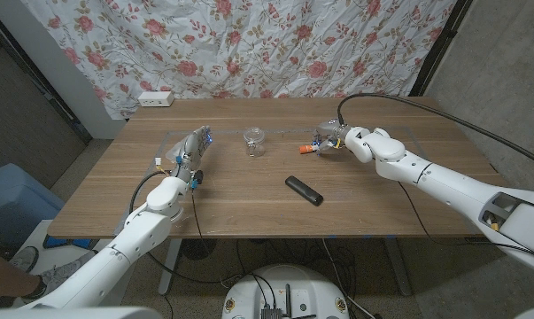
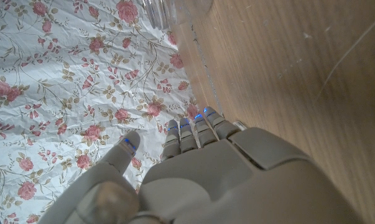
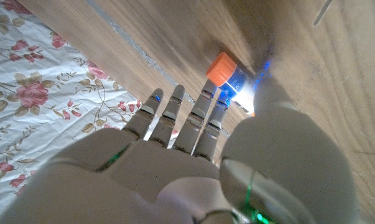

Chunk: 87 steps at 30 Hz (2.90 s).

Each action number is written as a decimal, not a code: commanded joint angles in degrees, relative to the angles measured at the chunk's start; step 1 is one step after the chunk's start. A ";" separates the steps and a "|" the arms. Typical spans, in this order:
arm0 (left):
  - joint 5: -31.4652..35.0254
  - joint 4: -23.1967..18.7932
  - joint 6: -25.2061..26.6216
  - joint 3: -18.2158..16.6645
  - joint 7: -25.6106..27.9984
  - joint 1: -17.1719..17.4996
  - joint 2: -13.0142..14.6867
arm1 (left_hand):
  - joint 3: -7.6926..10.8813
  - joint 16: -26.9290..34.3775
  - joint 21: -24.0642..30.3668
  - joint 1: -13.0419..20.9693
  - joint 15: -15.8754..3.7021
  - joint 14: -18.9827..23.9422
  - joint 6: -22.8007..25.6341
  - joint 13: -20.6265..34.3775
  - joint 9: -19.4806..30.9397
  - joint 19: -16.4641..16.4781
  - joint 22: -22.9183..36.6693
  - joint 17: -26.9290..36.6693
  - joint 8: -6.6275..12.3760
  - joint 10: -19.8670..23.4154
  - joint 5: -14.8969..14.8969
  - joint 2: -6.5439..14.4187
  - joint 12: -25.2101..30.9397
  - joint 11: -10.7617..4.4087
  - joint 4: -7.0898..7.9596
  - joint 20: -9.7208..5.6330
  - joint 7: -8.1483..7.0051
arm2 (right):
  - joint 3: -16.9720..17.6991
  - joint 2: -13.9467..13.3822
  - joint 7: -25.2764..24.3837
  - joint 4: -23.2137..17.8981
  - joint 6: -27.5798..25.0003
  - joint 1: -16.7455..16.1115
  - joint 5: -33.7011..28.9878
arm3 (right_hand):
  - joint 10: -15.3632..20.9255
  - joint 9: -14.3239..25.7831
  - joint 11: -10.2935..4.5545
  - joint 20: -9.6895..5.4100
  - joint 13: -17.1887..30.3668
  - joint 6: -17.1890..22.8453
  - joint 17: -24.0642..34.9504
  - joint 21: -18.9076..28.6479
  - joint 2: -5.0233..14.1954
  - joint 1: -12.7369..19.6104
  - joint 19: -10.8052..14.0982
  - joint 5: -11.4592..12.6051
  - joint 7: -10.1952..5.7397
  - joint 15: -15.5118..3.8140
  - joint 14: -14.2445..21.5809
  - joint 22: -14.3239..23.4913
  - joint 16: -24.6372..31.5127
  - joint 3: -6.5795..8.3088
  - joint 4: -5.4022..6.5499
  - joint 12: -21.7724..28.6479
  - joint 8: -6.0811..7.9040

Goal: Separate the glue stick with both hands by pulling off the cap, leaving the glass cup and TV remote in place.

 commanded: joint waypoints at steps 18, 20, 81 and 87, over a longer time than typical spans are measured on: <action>0.06 1.04 0.86 0.57 1.10 -0.77 -0.85 | 0.45 -0.01 0.15 -0.40 0.24 0.22 0.28 0.24 0.32 -0.02 0.22 0.16 -0.01 0.55 -0.10 4.45 -0.13 0.09 0.10 -0.11 -0.02 | -1.09 0.75 -2.23 4.54 5.22 2.66 1.93 | 6.72 0.13 -0.22 -0.06 0.36 9.81 0.78 -0.06 1.17 3.68 1.22 -0.56 -0.17 -6.14 3.81 0.15 2.54 -0.87 0.21 -0.94 2.38; 0.07 1.08 0.55 0.54 1.12 -0.68 -0.96 | 0.46 0.00 0.15 -0.41 0.25 0.23 0.26 0.24 0.32 -0.02 0.22 0.17 -0.03 0.55 -0.10 4.46 -0.14 0.09 0.11 -0.05 -0.01 | -1.29 0.81 -1.58 4.68 5.12 2.91 1.81 | 7.05 0.13 -0.23 -0.06 0.36 10.42 0.82 -0.09 1.66 4.07 1.18 -0.62 -0.20 -6.12 3.79 0.15 2.59 -0.74 0.22 -1.02 2.49; 6.00 -12.72 4.48 -0.25 6.96 4.14 2.35 | 0.72 0.08 0.26 4.10 -0.98 2.07 4.29 0.20 0.24 2.23 -0.02 -0.13 0.59 3.77 -1.02 2.18 0.38 -1.29 -8.73 -0.95 -1.75 | 9.79 -6.03 -2.11 -16.23 -4.07 -7.78 5.66 | 11.25 -0.06 -0.02 1.13 0.67 16.18 0.70 0.03 4.42 4.80 2.19 -2.28 -0.40 -7.05 1.46 0.17 2.43 -2.52 0.88 -2.31 2.28; 6.83 -13.70 4.37 0.16 7.15 4.10 1.99 | 0.62 0.25 0.42 5.55 -1.37 3.45 5.81 0.21 0.25 3.73 -0.04 -0.11 0.64 5.40 -1.31 1.62 0.58 -2.39 -11.85 -1.09 -1.96 | 10.83 -5.92 -2.78 -17.68 -5.64 -9.09 6.02 | 11.29 -0.09 -0.06 1.06 0.71 16.10 0.67 0.00 4.54 5.01 2.21 -2.31 -0.40 -7.26 1.39 0.17 2.44 -2.58 0.75 -2.39 2.06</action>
